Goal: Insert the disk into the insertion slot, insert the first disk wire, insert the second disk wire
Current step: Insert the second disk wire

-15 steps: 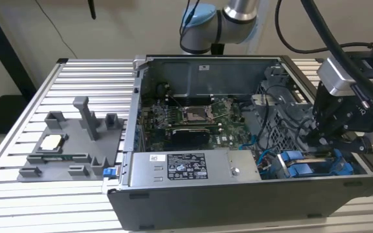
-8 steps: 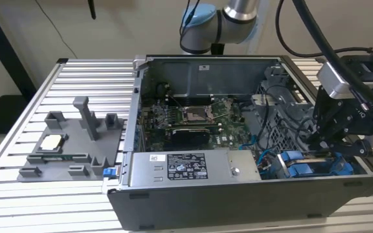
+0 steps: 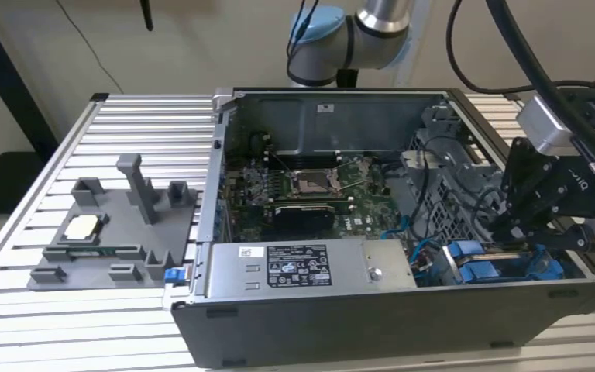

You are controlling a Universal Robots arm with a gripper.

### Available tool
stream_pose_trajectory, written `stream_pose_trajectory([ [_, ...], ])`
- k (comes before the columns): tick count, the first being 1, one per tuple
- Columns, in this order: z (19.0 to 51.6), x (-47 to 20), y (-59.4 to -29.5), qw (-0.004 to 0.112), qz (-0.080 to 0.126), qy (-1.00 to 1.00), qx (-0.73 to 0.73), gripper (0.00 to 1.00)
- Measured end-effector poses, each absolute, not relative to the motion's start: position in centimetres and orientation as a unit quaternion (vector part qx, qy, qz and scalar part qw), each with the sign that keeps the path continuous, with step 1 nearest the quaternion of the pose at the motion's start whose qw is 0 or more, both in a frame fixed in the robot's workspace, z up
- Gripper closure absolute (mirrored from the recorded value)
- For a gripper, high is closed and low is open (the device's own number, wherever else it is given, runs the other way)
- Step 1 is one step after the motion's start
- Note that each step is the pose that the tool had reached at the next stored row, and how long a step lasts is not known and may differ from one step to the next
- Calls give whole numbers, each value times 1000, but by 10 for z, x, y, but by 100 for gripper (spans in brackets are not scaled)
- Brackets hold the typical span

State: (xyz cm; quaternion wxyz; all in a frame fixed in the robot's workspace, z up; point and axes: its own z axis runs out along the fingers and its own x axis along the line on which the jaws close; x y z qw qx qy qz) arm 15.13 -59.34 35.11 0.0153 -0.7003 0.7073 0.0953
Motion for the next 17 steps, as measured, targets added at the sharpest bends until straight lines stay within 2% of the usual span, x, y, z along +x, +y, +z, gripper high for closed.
stream_pose_trajectory([
  [17, 337, 158, -589, 14, 96, 707, -700, 84],
])
